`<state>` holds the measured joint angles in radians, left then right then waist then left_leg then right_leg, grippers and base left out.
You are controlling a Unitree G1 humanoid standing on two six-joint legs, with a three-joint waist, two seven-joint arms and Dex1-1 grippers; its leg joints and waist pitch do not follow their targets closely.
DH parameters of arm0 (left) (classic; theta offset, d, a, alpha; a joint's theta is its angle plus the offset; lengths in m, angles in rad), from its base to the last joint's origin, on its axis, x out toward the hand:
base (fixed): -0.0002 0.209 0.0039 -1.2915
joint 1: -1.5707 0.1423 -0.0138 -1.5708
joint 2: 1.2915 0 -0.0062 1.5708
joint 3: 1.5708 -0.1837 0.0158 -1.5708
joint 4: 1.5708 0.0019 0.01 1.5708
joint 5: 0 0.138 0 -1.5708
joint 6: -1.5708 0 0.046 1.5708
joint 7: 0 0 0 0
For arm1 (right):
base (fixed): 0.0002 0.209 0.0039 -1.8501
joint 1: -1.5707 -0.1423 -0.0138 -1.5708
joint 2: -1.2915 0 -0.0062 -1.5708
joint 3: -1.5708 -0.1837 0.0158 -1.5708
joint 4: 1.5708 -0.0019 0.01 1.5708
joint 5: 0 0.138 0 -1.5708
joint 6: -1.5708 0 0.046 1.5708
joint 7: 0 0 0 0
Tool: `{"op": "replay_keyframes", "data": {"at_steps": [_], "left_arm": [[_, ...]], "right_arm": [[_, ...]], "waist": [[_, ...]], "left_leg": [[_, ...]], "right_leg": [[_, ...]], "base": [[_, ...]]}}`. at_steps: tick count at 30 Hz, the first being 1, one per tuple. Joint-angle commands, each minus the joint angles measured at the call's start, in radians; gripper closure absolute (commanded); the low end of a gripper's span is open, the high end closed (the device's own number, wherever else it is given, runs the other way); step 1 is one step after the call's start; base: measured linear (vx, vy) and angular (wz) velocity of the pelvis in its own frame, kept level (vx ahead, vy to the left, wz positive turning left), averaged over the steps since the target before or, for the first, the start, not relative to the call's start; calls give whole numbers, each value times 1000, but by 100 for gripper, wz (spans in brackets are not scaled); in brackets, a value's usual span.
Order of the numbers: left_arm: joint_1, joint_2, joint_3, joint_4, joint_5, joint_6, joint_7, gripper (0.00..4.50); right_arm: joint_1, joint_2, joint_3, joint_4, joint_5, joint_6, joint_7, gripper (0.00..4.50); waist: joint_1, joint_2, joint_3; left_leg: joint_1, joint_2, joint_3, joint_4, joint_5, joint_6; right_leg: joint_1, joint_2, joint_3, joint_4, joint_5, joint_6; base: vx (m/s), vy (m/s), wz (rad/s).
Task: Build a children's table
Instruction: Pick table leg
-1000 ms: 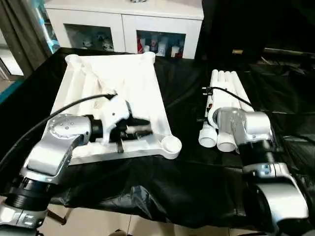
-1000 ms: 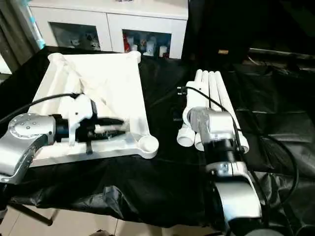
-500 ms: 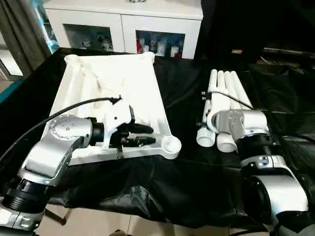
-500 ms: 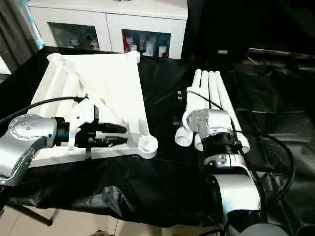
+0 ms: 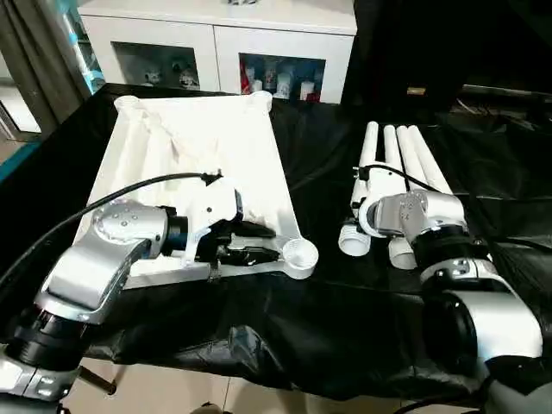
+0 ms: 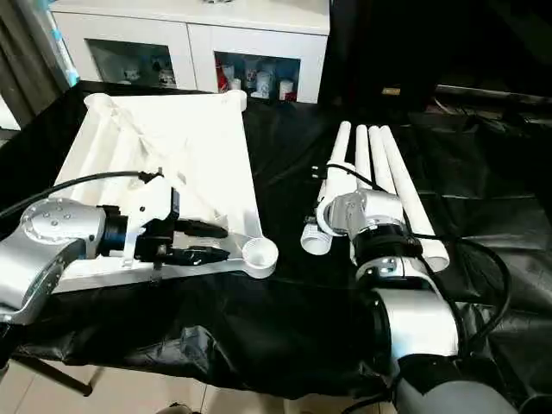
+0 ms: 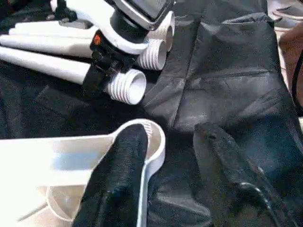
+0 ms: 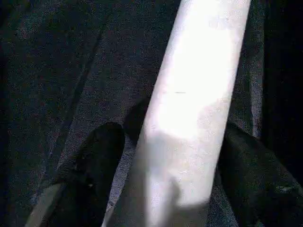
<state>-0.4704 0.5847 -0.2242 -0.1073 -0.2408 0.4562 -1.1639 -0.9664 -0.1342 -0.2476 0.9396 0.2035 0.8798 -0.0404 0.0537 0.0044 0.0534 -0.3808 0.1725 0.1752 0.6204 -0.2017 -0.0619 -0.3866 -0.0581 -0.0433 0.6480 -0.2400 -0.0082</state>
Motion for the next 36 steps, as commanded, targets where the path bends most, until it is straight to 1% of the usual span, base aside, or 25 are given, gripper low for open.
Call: {"op": "replay_keyframes", "data": {"at_steps": [1,2,3,4,8,11,12,13,17,18,19,20,21,22,23,24,25,26,27,29,30,31,32,34,36], "left_arm": [[-15,8,-14,10,14,-3,1,225],[-16,5,-13,16,8,-2,0,209],[-16,4,-13,16,9,-3,0,209],[-17,1,-12,21,14,-17,7,187],[-23,-37,10,50,0,-53,37,169],[-26,-50,14,59,4,-68,55,132],[-31,-58,15,61,27,-56,100,132],[-61,-69,7,80,65,6,167,117],[-109,-131,36,143,38,60,230,91],[-124,-151,49,162,30,95,257,85],[-166,-208,85,215,7,194,334,85],[-193,-248,113,255,-6,228,386,80],[-199,-259,123,265,-14,230,399,68],[-264,-374,233,367,-110,260,521,50],[-289,-416,277,405,-148,276,561,47],[-301,-434,297,424,-168,279,576,44],[-346,-493,348,497,-217,277,615,37],[-346,-493,348,497,-217,277,615,24],[-362,-514,358,524,-230,268,626,11],[-386,-545,367,561,-240,257,638,3],[-398,-559,378,569,-238,262,639,2],[-422,-584,404,575,-251,270,645,1],[-437,-596,422,577,-276,281,642,0],[-469,-618,465,589,-330,311,650,0],[-479,-622,470,598,-333,315,657,0]], "right_arm": [[-16,-18,-21,37,7,-23,-12,167],[-18,-22,-32,50,10,-34,-19,186],[-18,-22,-33,51,10,-34,-19,186],[-19,-25,-35,57,9,-40,-20,203],[-17,-33,-47,74,10,-58,-34,222],[-17,-35,-55,80,14,-67,-41,247],[-13,-36,-53,70,13,-70,-34,247],[-5,-38,-49,40,13,-76,-18,250],[25,-33,-63,-41,38,-139,22,255],[42,-28,-64,-71,45,-181,45,255],[88,-14,-66,-155,65,-300,111,255],[120,-8,-57,-207,73,-367,165,255],[127,-8,-53,-218,74,-374,178,255],[191,-11,-18,-321,100,-400,295,255],[211,-12,-9,-355,112,-393,332,256],[222,-11,-11,-375,124,-391,350,257],[279,-8,-7,-480,172,-395,437,257],[279,-8,-7,-480,172,-395,437,257],[308,-6,-4,-538,202,-388,479,257],[359,-8,8,-638,256,-358,557,257],[385,-10,21,-676,273,-357,591,257],[437,-20,65,-750,293,-350,651,257],[462,-30,93,-784,295,-351,677,257],[499,-42,127,-841,307,-343,715,257],[513,-44,136,-862,316,-340,731,257]], "waist": [[-1,22,-73],[-1,19,-73],[0,19,-73],[0,19,-74],[0,17,-74],[0,16,-74],[0,19,-75],[-2,17,-75],[6,13,-77],[8,12,-76],[5,11,-79],[12,15,-81],[13,6,-83],[9,10,-78],[18,12,-84],[13,4,-82],[18,10,-82],[18,7,-83],[18,5,-82],[19,4,-81],[23,16,-81],[21,8,-80],[23,18,-80],[23,12,-76],[24,12,-74]], "left_leg": [[21,45,-12,-70,-13,-38],[19,46,-12,-70,-20,-41],[19,45,-12,-70,-18,-40],[19,45,-12,-69,-12,-37],[19,46,-11,-69,-13,-30],[19,47,-11,-69,-15,-25],[18,48,-12,-69,-16,-25],[20,48,-11,-68,-18,-23],[19,47,-12,-67,-2,-15],[18,46,-10,-65,9,-8],[15,45,-8,-63,16,-5],[24,49,-6,-57,7,9],[12,46,-11,-59,39,33],[8,38,-5,-53,30,55],[17,47,-10,-53,27,59],[3,42,-13,-56,43,82],[10,44,-12,-52,34,97],[10,46,-15,-52,38,106],[5,44,-17,-52,47,125],[6,46,-17,-52,42,146],[9,47,-18,-50,41,150],[9,51,-20,-52,37,158],[8,54,-23,-51,38,158],[11,55,-21,-54,11,148],[10,55,-22,-57,-6,139]], "right_leg": [[54,-72,45,-48,198,-265],[56,-72,46,-48,198,-268],[57,-72,46,-48,202,-268],[58,-72,45,-47,212,-270],[57,-72,45,-48,210,-275],[57,-72,45,-48,206,-275],[58,-72,45,-47,208,-274],[57,-70,45,-48,214,-272],[60,-75,46,-48,220,-273],[59,-74,47,-47,241,-274],[64,-73,47,-42,267,-275],[55,-79,49,-45,293,-275],[68,-78,46,-41,321,-283],[68,-70,46,-48,346,-292],[68,-79,46,-47,352,-302],[76,-76,43,-44,356,-317],[71,-80,43,-50,344,-322],[72,-81,43,-48,342,-326],[75,-82,42,-47,333,-327],[73,-83,42,-52,305,-324],[70,-85,42,-53,299,-322],[72,-84,40,-56,283,-320],[70,-88,41,-54,276,-323],[67,-88,41,-61,240,-329],[67,-88,40,-64,206,-332]], "base": [[0,0,0],[0,0,0],[0,0,0],[0,0,0],[0,0,0],[0,0,0],[0,0,0],[0,0,0],[0,0,0],[0,0,0],[0,0,0],[0,0,0],[0,0,0],[0,0,0],[0,0,0],[0,0,0],[0,0,0],[0,0,0],[0,0,0],[0,0,0],[0,0,0],[0,0,0],[0,0,0],[0,0,0],[0,0,0]]}}
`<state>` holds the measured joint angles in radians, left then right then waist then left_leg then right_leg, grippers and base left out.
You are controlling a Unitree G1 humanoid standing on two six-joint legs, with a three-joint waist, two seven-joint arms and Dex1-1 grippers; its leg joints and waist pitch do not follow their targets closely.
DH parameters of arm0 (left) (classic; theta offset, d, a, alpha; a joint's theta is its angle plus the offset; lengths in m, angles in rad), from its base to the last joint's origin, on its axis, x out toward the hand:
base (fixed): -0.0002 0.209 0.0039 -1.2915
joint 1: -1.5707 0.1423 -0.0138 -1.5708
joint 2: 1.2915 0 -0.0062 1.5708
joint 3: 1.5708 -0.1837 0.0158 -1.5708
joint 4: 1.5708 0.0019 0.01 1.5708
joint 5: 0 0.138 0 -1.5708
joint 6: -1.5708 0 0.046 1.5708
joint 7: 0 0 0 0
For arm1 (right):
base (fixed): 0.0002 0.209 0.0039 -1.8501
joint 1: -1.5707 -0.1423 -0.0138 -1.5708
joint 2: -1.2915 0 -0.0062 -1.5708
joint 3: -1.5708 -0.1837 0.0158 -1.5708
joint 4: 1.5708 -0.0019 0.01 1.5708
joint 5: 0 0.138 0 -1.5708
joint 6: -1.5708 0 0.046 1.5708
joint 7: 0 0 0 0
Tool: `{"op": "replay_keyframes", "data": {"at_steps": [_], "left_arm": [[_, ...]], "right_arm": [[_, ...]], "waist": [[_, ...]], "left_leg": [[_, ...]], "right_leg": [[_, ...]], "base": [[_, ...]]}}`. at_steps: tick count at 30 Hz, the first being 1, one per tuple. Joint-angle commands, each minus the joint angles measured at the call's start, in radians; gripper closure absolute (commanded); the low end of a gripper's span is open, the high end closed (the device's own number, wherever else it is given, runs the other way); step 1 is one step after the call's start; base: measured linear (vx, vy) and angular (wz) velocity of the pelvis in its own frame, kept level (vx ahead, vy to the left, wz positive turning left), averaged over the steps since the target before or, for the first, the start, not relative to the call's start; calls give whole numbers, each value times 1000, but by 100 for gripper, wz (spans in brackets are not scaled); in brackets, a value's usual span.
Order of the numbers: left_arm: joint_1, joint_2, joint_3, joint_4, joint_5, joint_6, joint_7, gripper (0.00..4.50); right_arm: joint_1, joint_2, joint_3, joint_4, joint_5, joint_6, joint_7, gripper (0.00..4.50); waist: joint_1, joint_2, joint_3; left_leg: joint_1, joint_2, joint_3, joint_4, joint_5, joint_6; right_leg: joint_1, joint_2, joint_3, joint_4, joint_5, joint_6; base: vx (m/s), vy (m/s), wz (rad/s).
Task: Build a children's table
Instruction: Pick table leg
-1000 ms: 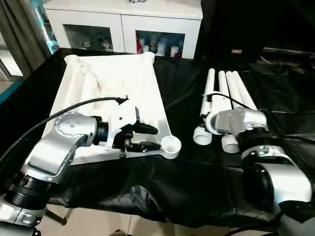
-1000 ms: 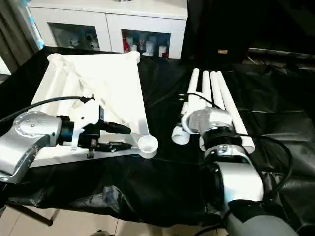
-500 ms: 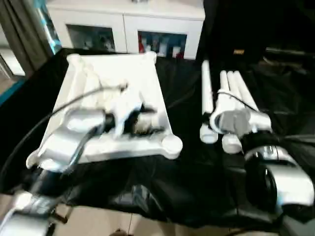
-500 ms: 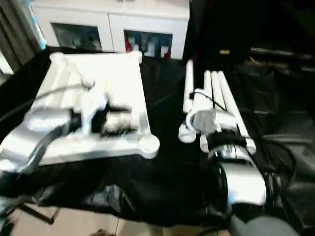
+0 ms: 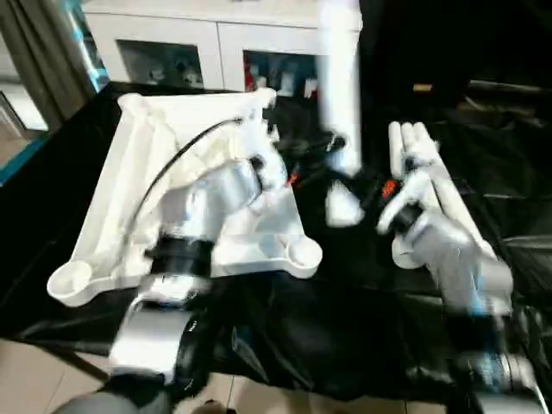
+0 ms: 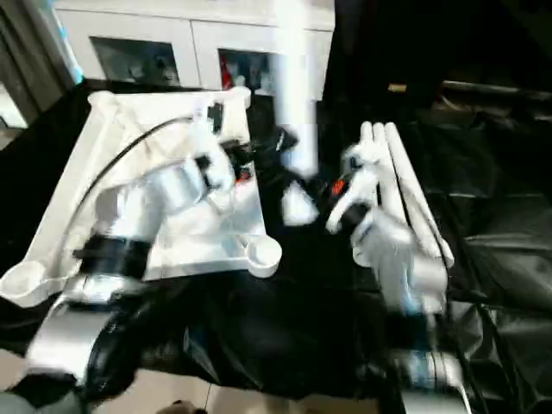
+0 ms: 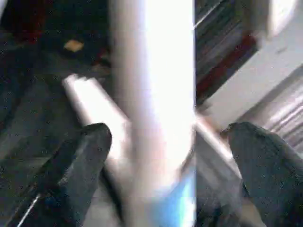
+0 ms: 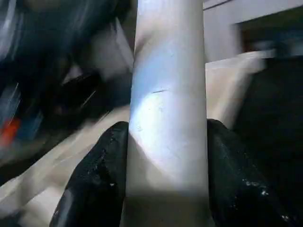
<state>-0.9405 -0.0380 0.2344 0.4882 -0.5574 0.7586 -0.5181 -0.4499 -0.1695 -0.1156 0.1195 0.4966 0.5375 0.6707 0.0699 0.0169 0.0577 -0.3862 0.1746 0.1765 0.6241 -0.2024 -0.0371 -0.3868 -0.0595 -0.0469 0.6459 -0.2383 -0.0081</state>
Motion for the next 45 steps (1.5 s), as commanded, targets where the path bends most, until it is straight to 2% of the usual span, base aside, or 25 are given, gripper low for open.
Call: {"op": "replay_keyframes", "data": {"at_steps": [1,4,7,9,10,12,14,15,17,19,25,26,28,32,34,43,45], "left_arm": [[-19,0,7,24,-8,6,29,0],[-22,-3,13,33,-25,1,41,0],[-20,-10,48,-10,-91,51,36,0],[-20,-12,56,-22,-95,70,42,0],[-18,-13,59,-41,-93,92,52,0],[-13,-14,52,-57,-88,103,59,30],[-5,-17,41,-79,-81,105,74,37],[-3,-19,39,-85,-80,106,82,40],[2,-22,32,-99,-78,104,112,65],[9,-26,25,-104,-64,95,153,77],[9,-31,57,-102,-49,80,208,121],[10,-31,58,-105,-49,82,210,121],[11,-31,58,-111,-50,84,215,158],[13,-31,55,-119,-60,87,221,172],[14,-32,51,-123,-66,87,230,195],[13,-33,48,-126,-65,95,240,250],[14,-25,40,-129,-62,97,230,256]], "right_arm": [[12,-9,9,-68,33,10,39,257],[31,-16,30,-92,27,19,56,257],[34,-30,58,-88,-22,9,41,257],[31,-36,66,-88,-36,6,26,257],[26,-45,78,-91,-55,1,6,257],[20,-50,85,-93,-68,4,-12,257],[13,-54,95,-98,-87,2,-26,257],[10,-55,98,-101,-93,2,-31,257],[4,-55,106,-106,-106,1,-44,257],[-4,-49,117,-109,-124,0,-61,257],[-9,-32,143,-97,-143,-12,-86,257],[-9,-32,146,-96,-145,-13,-86,257],[-9,-30,149,-95,-149,-14,-86,257],[-13,-28,156,-97,-155,-15,-89,257],[-14,-28,160,-99,-158,-15,-93,257],[-15,-30,171,-104,-160,-16,-89,257],[-17,-27,168,-104,-145,-4,-81,257]], "waist": [[7,-2,-74],[10,0,-73],[12,-4,-76],[14,-3,-75],[13,-8,-73],[16,-7,-74],[15,-6,-73],[14,-11,-72],[14,-10,-72],[14,-14,-70],[15,-15,-71],[15,-15,-71],[15,-14,-70],[13,-12,-70],[13,-9,-70],[13,-14,-69],[13,-10,-70]], "left_leg": [[17,53,-22,-63,-30,106],[18,52,-23,-65,-37,88],[19,52,-22,-64,-15,78],[18,52,-22,-64,-9,80],[17,51,-21,-64,-10,85],[18,52,-22,-64,-2,86],[16,52,-21,-65,-5,87],[16,53,-21,-66,-8,85],[16,54,-22,-66,-8,83],[16,52,-20,-66,-11,81],[14,50,-20,-65,3,80],[14,50,-21,-66,2,80],[15,50,-21,-66,2,82],[15,50,-21,-66,-7,78],[16,52,-22,-67,-11,74],[15,51,-21,-68,-15,72],[16,51,-22,-68,-10,73]], "right_leg": [[65,-87,45,-69,155,-326],[65,-86,47,-73,117,-306],[63,-86,47,-66,139,-311],[61,-85,47,-68,143,-308],[62,-84,48,-68,142,-303],[62,-86,48,-67,138,-296],[60,-85,48,-69,133,-290],[62,-86,49,-70,130,-289],[60,-85,48,-69,121,-287],[60,-85,49,-71,104,-279],[61,-84,50,-71,117,-269],[60,-84,50,-71,118,-268],[59,-84,49,-71,114,-267],[59,-84,50,-72,111,-267],[58,-84,50,-73,108,-267],[59,-83,50,-74,102,-262],[58,-83,51,-72,112,-264]], "base": [[0,0,0],[0,0,0],[0,0,0],[0,0,0],[0,0,0],[0,0,0],[0,0,0],[0,0,0],[0,0,0],[0,0,0],[0,0,0],[0,0,0],[0,0,0],[0,0,0],[0,0,0],[0,0,0],[0,0,0]]}}
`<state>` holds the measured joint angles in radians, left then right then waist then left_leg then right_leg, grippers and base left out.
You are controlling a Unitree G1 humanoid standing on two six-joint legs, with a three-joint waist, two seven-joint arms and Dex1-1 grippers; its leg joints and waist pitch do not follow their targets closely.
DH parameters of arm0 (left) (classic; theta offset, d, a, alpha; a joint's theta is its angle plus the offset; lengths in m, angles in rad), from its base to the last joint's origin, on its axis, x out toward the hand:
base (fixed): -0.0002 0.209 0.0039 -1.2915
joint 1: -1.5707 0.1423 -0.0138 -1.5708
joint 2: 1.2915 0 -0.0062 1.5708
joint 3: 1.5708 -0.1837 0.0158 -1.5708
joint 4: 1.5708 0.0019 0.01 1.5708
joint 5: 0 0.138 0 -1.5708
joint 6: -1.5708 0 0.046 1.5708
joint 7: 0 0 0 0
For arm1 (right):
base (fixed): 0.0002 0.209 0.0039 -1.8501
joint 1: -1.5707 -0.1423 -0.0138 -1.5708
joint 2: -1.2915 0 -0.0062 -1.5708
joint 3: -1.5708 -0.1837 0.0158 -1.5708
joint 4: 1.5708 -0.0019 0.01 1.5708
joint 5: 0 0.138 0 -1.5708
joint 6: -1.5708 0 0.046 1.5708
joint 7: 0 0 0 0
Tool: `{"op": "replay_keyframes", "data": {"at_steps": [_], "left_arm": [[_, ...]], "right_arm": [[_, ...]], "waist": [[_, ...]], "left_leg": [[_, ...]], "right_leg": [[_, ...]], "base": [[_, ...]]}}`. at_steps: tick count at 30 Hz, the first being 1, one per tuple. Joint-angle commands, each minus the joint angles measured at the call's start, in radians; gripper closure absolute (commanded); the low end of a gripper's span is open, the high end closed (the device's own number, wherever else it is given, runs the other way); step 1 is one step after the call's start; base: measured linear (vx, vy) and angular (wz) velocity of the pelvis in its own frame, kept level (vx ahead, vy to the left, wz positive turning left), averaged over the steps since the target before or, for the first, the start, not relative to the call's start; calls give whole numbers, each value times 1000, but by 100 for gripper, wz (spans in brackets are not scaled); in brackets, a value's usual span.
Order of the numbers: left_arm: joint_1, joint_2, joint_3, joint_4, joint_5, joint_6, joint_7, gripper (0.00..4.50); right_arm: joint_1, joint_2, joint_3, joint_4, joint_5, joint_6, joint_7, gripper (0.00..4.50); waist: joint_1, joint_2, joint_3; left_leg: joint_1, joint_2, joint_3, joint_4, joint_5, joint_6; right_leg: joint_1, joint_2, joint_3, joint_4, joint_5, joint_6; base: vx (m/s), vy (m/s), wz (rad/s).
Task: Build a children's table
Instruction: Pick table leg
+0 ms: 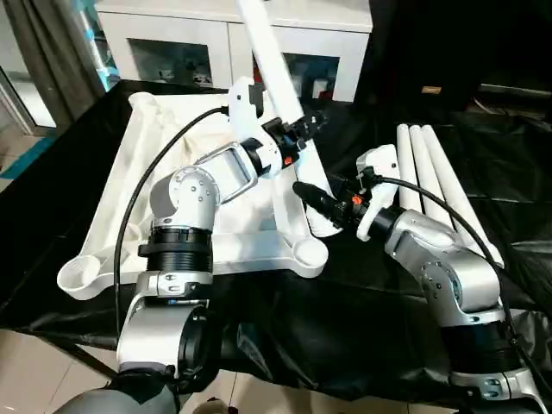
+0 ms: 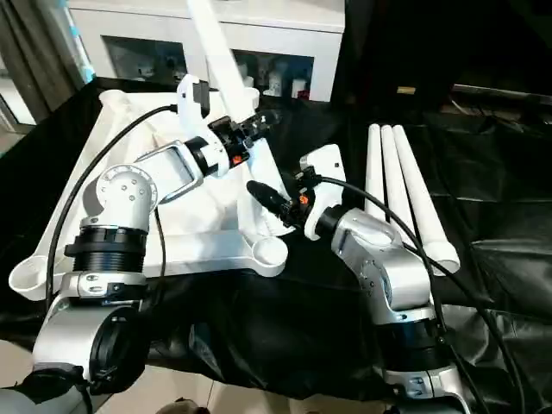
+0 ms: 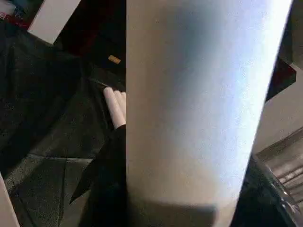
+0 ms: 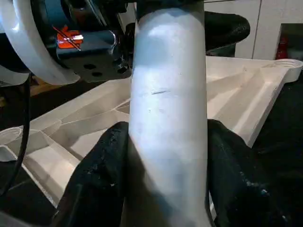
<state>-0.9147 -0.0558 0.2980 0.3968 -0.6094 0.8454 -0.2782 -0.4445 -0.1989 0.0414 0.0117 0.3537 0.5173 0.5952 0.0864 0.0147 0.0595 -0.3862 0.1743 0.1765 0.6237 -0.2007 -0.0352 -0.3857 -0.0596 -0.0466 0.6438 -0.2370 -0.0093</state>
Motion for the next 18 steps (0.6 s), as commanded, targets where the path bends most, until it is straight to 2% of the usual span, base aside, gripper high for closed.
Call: {"op": "replay_keyframes", "data": {"at_steps": [1,2,3,4,6,8,9,11,12,13,14,15,18], "left_arm": [[-11,4,-37,-42,-6,12,-26,257],[-11,9,-43,-43,-5,13,-37,257],[-10,22,-59,-47,-4,17,-63,257],[-13,36,-76,-49,-3,20,-94,257],[-26,67,-117,-55,-9,34,-185,258],[-38,92,-150,-55,-14,48,-255,259],[-38,92,-150,-55,-14,48,-255,259],[-50,119,-187,-52,-5,50,-317,259],[-59,127,-197,-46,-2,49,-335,259],[-76,143,-217,-35,0,48,-375,259],[-90,154,-231,-27,0,47,-407,259],[-90,154,-231,-27,0,47,-407,259],[-109,171,-250,-23,-6,54,-461,259]], "right_arm": [[-24,6,6,2,27,36,15,222],[-24,5,4,-1,34,41,20,201],[-25,4,-1,-8,50,53,31,187],[-26,-2,-7,-13,58,59,37,187],[-30,-25,-29,-15,81,84,54,171],[-33,-46,-50,-14,117,119,84,150],[-33,-46,-50,-14,117,119,84,147],[-40,-67,-79,-25,188,181,133,147],[-44,-80,-87,-32,221,214,158,147],[-55,-107,-99,-41,271,266,202,147],[-64,-127,-105,-46,304,303,232,147],[-64,-127,-105,-46,304,303,232,147],[-82,-160,-104,-42,340,353,275,147]], "waist": [[-4,-9,-71],[-3,-2,-72],[-4,-5,-71],[-4,0,-71],[-4,0,-71],[-4,9,-71],[-3,6,-72],[-3,6,-72],[-4,3,-72],[-2,-4,-73],[-2,-3,-72],[0,-1,-72],[-1,-4,-72]], "left_leg": [[16,52,-22,-68,-12,73],[15,51,-23,-67,-11,72],[16,51,-23,-69,-18,72],[17,52,-22,-69,-25,67],[18,54,-23,-70,-22,63],[20,53,-22,-68,-23,55],[20,52,-21,-69,-28,53],[18,52,-22,-69,-24,53],[17,51,-22,-69,-23,56],[17,51,-21,-68,-18,62],[16,48,-20,-67,-16,68],[15,49,-21,-66,-9,72],[14,49,-20,-65,3,73]], "right_leg": [[57,-83,50,-70,114,-264],[57,-84,50,-68,118,-265],[57,-83,50,-71,111,-264],[56,-83,50,-72,107,-264],[56,-82,50,-70,112,-267],[54,-82,51,-68,124,-272],[57,-82,51,-69,124,-273],[60,-82,51,-67,141,-278],[61,-83,51,-67,144,-281],[64,-83,51,-67,149,-284],[64,-82,51,-67,147,-286],[66,-83,51,-66,143,-284],[65,-85,49,-66,139,-288]], "base": [[0,0,0],[0,0,0],[0,0,0],[0,0,0],[0,0,0],[0,0,0],[0,0,0],[0,0,0],[0,0,0],[0,0,0],[0,0,0],[0,0,0],[0,0,0]]}}
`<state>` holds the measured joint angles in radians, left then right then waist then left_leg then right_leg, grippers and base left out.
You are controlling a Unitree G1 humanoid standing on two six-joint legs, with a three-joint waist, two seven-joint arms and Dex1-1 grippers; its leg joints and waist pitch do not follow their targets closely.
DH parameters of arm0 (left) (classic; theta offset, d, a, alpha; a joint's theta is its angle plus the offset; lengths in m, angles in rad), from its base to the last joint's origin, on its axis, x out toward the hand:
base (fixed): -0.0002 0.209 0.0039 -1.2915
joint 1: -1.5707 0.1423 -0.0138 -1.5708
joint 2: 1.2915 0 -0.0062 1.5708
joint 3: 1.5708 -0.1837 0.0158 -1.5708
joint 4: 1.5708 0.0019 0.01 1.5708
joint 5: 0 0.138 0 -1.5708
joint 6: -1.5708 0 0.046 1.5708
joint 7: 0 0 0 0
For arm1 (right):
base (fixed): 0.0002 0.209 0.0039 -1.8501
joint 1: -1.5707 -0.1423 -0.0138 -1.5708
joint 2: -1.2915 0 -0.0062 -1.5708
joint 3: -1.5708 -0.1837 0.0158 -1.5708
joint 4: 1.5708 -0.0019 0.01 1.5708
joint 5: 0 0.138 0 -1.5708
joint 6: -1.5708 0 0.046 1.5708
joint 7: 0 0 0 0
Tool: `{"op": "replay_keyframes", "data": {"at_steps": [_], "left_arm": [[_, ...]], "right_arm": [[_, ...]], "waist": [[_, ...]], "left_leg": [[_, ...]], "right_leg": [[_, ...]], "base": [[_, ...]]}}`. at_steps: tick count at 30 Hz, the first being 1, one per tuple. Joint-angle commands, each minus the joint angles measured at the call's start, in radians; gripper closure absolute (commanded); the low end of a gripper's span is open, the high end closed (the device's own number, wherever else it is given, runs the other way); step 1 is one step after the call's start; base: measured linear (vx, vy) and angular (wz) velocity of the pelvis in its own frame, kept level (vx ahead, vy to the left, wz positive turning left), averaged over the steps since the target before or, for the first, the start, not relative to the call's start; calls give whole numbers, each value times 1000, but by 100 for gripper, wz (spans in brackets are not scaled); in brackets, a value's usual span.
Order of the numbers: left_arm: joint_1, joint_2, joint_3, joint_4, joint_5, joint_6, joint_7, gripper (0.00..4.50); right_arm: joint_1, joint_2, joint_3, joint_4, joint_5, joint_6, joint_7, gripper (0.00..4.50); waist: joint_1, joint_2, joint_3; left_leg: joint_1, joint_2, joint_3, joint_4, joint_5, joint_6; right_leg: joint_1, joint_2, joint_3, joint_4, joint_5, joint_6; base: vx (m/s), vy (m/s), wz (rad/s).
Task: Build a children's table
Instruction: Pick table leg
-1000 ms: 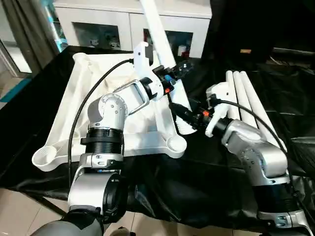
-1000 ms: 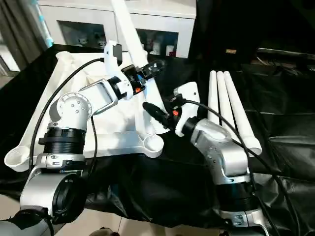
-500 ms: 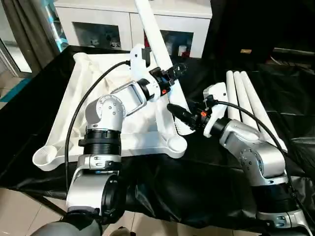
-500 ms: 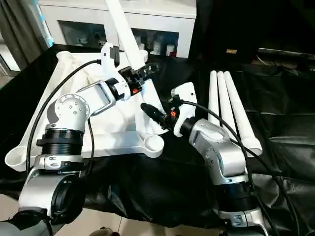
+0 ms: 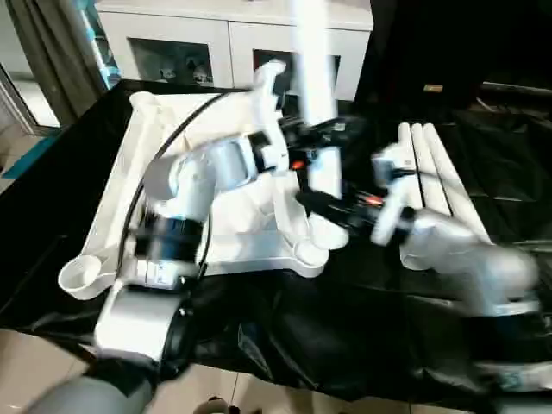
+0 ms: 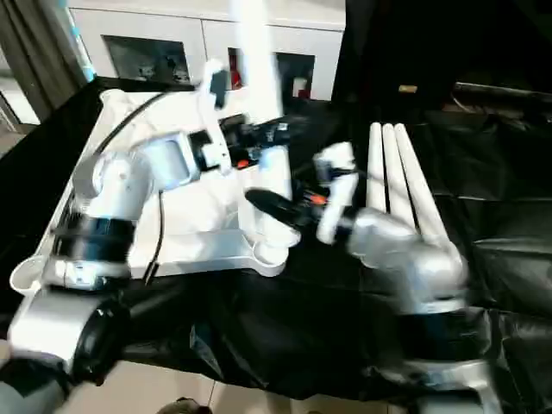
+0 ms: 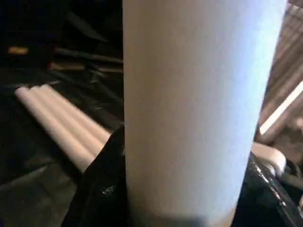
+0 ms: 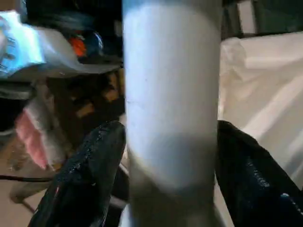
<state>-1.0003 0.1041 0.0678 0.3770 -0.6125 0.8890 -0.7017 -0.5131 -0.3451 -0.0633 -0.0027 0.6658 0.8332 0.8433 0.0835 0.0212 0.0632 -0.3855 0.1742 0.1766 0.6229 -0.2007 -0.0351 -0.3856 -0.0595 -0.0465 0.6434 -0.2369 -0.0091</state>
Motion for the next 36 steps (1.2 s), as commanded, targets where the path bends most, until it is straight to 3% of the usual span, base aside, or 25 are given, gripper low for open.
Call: {"op": "replay_keyframes", "data": {"at_steps": [1,6,7,10,17,22,25,31,32,35,36], "left_arm": [[-26,17,-27,-4,-3,11,-55,259],[-31,33,-39,2,-14,19,-102,259],[-30,34,-39,0,-16,22,-106,259],[-25,33,-31,-11,-28,36,-114,260],[-22,28,-12,-17,-39,45,-109,260],[-4,4,20,-28,-45,33,-49,260],[8,-10,27,-35,-26,10,-6,190],[16,-66,69,-31,38,-70,177,150],[16,-74,77,-24,48,-82,204,204],[17,-88,91,-16,66,-103,262,197],[18,-92,93,-18,65,-100,278,216]], "right_arm": [[-19,-22,3,-26,36,52,37,147],[-29,-47,18,-34,68,94,62,147],[-28,-46,20,-33,69,98,63,175],[-27,-39,25,-23,68,113,56,182],[-29,-24,39,-12,50,109,28,245],[-39,8,34,-15,29,84,-28,253],[-45,25,32,-19,14,68,-62,254],[-49,32,52,-31,-34,32,-109,255],[-49,33,56,-34,-40,28,-113,255],[-56,38,68,-38,-57,23,-133,255],[-58,39,72,-35,-65,18,-142,255]], "waist": [[1,-11,-76],[4,-12,-77],[4,-13,-77],[7,-13,-78],[8,-17,-78],[7,-16,-78],[5,-13,-78],[6,-13,-80],[5,-16,-80],[6,-17,-80],[6,-16,-81]], "left_leg": [[13,49,-19,-63,10,76],[15,50,-19,-63,16,76],[16,51,-19,-63,16,74],[15,50,-18,-62,24,72],[14,51,-18,-62,30,74],[14,50,-18,-61,35,72],[13,51,-19,-62,37,69],[12,50,-19,-60,37,67],[12,49,-19,-60,36,67],[12,49,-19,-59,42,69],[12,49,-19,-59,46,70]], "right_leg": [[64,-84,49,-65,139,-290],[62,-84,48,-64,133,-297],[62,-85,48,-64,128,-298],[62,-85,48,-62,132,-301],[62,-86,48,-62,129,-297],[61,-85,48,-62,133,-298],[62,-85,48,-61,142,-299],[65,-83,49,-61,171,-293],[66,-83,49,-61,167,-286],[66,-84,49,-62,160,-279],[64,-82,48,-60,160,-278]], "base": [[0,0,0],[0,0,0],[0,0,0],[0,0,0],[0,0,0],[0,0,0],[0,0,0],[0,0,0],[0,0,0],[0,0,0],[0,0,0]]}}
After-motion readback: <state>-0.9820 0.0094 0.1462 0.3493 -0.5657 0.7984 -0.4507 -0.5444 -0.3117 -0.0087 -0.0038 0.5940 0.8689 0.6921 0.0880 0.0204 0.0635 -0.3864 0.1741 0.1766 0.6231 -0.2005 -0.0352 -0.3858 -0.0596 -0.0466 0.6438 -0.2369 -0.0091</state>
